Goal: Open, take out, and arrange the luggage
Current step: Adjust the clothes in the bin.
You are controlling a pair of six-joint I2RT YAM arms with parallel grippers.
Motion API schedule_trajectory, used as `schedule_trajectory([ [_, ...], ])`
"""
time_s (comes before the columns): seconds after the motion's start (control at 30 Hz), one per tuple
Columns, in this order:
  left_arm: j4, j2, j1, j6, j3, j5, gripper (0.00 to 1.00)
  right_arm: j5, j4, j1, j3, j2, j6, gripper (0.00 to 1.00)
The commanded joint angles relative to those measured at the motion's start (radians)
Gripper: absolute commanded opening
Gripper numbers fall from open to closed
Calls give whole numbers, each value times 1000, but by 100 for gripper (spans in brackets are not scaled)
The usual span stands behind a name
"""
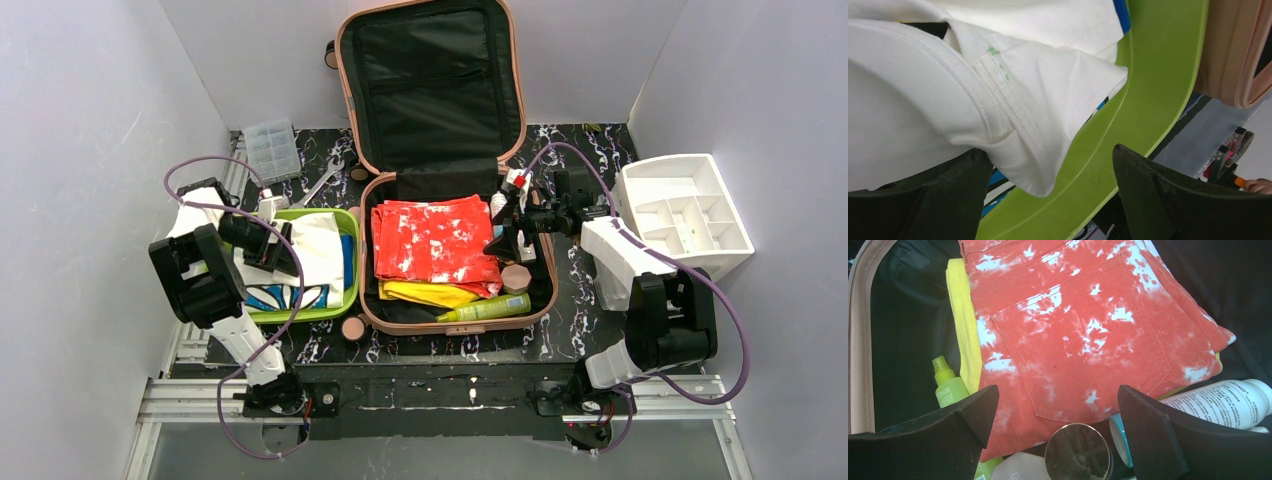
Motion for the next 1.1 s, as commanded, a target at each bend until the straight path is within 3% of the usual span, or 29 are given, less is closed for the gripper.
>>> schedule_trajectory([
  [0.0,-40,-17,-7,-33,37,125,85,-20,-2,-5,27,13,-22,98],
  [0.2,-3,-8,-17,-121,87,203,82,-20,-4,-5,27,15,-22,99],
  [0.57,193,-44,-114,-297,61,290,86,-17,-6,-2,30,23,-24,98],
  [0.8,278,-47,-245,-395,40,263,85,-10,-14,-1,32,26,-34,98],
  [1.07,415,-61,-268,-506,19,127,85,-14,-22,-2,36,23,-41,99],
])
